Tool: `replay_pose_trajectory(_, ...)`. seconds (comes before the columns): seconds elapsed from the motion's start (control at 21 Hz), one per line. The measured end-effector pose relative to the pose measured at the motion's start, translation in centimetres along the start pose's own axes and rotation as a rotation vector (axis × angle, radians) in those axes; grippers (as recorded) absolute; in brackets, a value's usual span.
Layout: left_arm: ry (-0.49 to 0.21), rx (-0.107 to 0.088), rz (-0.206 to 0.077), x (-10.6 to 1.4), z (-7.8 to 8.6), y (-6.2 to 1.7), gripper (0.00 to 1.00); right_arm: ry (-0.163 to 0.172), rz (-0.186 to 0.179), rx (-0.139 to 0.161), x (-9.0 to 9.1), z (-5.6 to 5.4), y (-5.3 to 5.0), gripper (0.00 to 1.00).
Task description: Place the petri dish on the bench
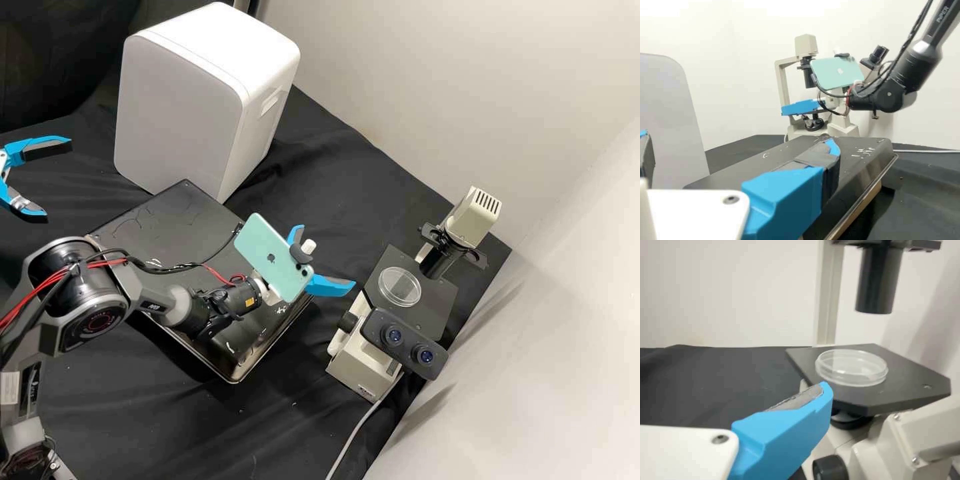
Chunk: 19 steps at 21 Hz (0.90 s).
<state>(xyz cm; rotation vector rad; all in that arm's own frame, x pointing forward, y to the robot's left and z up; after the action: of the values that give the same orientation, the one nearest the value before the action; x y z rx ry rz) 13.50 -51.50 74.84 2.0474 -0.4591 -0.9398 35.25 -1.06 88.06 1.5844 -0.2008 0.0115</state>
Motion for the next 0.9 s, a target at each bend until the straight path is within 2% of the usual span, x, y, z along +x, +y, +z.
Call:
replay_pose_trajectory(0.1, -0.001, -0.002, -0.004, 0.0, 0.0, -0.07, 1.00, 0.004, 0.015, -0.001, 0.7, -0.1, 0.4, 1.00)
replay_pose_trajectory(0.24, -0.001, 0.001, -0.004, 0.0, 0.0, -0.07, 1.00, -0.006, 0.016, -0.003, 2.0, 0.0, 0.7, 1.00)
replay_pose_trajectory(0.38, -0.004, 0.007, -0.004, 0.0, 0.1, -0.08, 1.00, -0.041, 0.006, -0.003, 3.1, 0.7, 0.9, 1.00)
replay_pose_trajectory(0.48, -0.004, 0.018, -0.006, 0.1, 0.1, -0.11, 1.00, -0.070, -0.003, -0.011, 3.8, 1.5, 0.9, 1.00)
replay_pose_trajectory(0.52, -0.005, 0.019, -0.010, 0.1, 0.1, -0.20, 1.00, -0.081, -0.004, -0.023, 4.0, 1.9, 0.9, 1.00)
replay_pose_trajectory(0.76, -0.013, 0.020, -0.015, 0.2, 0.2, -0.29, 1.00, -0.100, 0.018, -0.042, 5.3, 3.1, 1.6, 1.00)
replay_pose_trajectory(0.81, -0.013, 0.029, -0.015, 0.2, 0.2, -0.29, 1.00, -0.105, 0.022, -0.042, 5.4, 3.3, 1.7, 1.00)
replay_pose_trajectory(0.9, -0.012, 0.030, -0.023, 0.2, 0.1, -0.44, 1.00, -0.115, 0.028, -0.043, 5.4, 3.8, 2.0, 1.00)
